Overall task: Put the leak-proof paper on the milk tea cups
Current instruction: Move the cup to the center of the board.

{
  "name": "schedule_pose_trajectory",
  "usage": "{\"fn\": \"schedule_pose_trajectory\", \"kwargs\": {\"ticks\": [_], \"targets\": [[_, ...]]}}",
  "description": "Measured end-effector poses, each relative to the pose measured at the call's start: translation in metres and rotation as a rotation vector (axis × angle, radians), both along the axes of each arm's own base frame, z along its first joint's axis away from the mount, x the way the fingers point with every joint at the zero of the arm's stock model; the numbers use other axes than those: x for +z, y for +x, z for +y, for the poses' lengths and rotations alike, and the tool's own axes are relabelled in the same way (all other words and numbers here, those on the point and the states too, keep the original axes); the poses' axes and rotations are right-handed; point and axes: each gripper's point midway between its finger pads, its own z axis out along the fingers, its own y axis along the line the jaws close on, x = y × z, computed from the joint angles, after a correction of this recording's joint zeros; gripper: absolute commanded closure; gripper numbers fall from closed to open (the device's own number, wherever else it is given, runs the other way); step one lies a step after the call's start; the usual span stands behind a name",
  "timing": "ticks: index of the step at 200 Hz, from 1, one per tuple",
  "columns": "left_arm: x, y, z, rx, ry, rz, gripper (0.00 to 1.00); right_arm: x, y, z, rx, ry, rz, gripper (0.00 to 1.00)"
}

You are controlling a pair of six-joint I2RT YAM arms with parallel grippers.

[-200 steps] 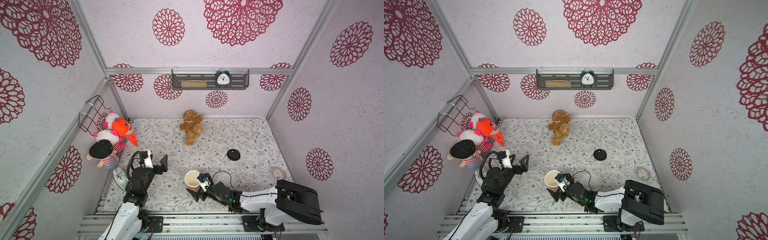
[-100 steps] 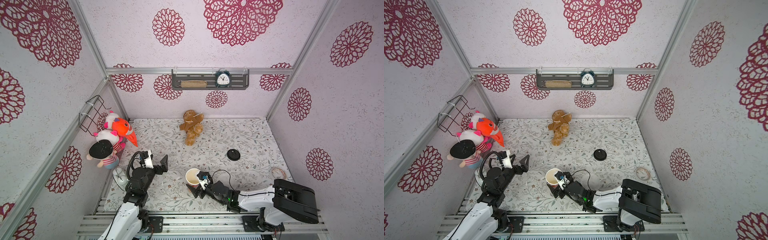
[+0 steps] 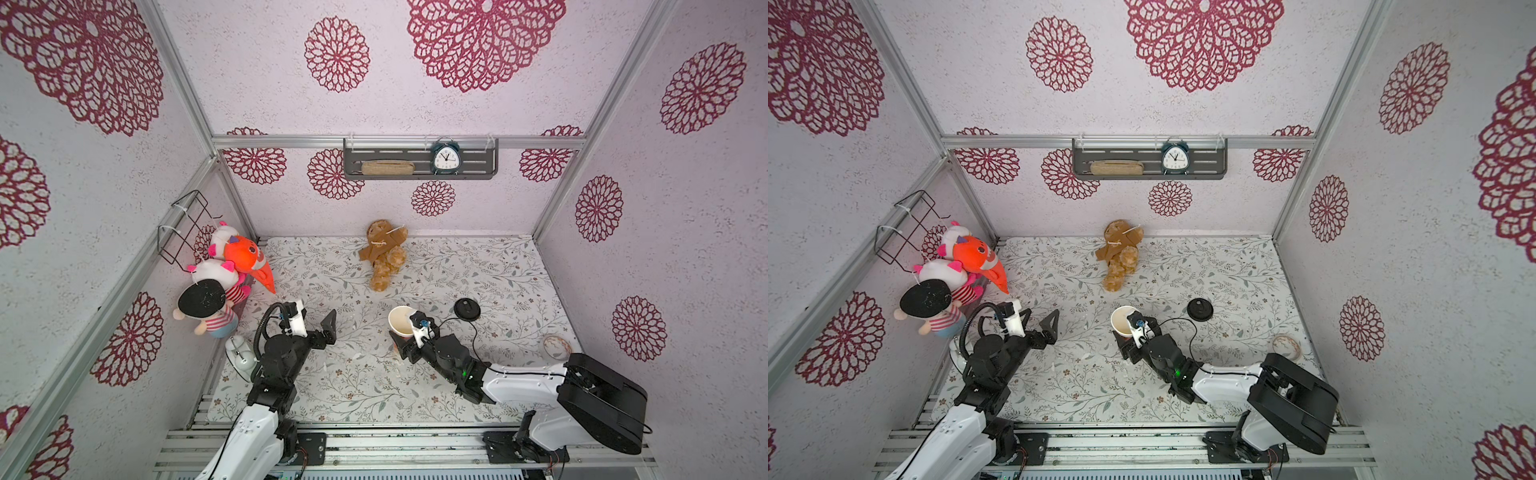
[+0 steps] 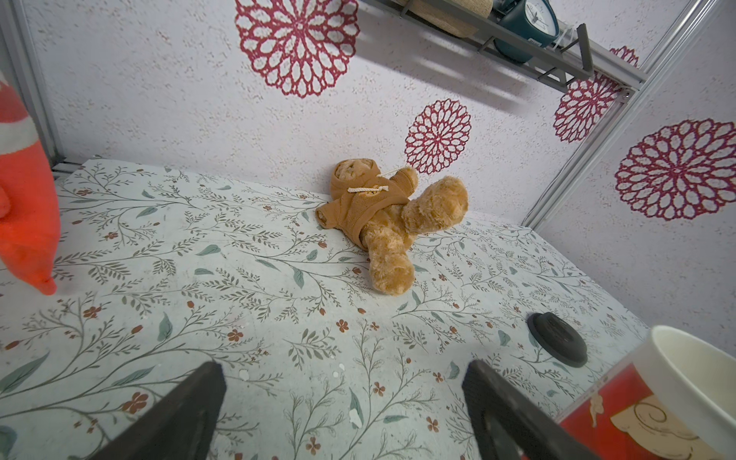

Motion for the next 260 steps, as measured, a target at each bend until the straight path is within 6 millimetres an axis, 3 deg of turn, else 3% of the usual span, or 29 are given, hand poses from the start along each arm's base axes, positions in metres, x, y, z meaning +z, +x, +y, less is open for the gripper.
{"fn": "schedule_pose_trajectory", "kwargs": {"ticks": [39,103,141,190,260], "targets": [[0.001,0.000,0.001,0.003,-0.001,-0.005,0.03,0.000,0.003,0.000,0.004,-0.013,-0.016,0.22],[0.001,-0.001,-0.001,-0.002,0.000,-0.005,0.03,-0.015,0.044,-0.022,-0.134,-0.014,-0.046,0.22],[0.000,0.000,0.001,0.009,0.007,-0.001,0.03,-0.020,0.058,-0.022,-0.167,-0.003,-0.055,0.20],[-0.001,0.001,0.002,0.016,0.014,-0.002,0.03,-0.024,0.064,-0.021,-0.180,0.009,-0.057,0.02],[-0.004,0.001,0.001,0.014,0.018,0.010,0.03,-0.015,0.064,-0.022,-0.191,0.014,-0.050,0.01]]}}
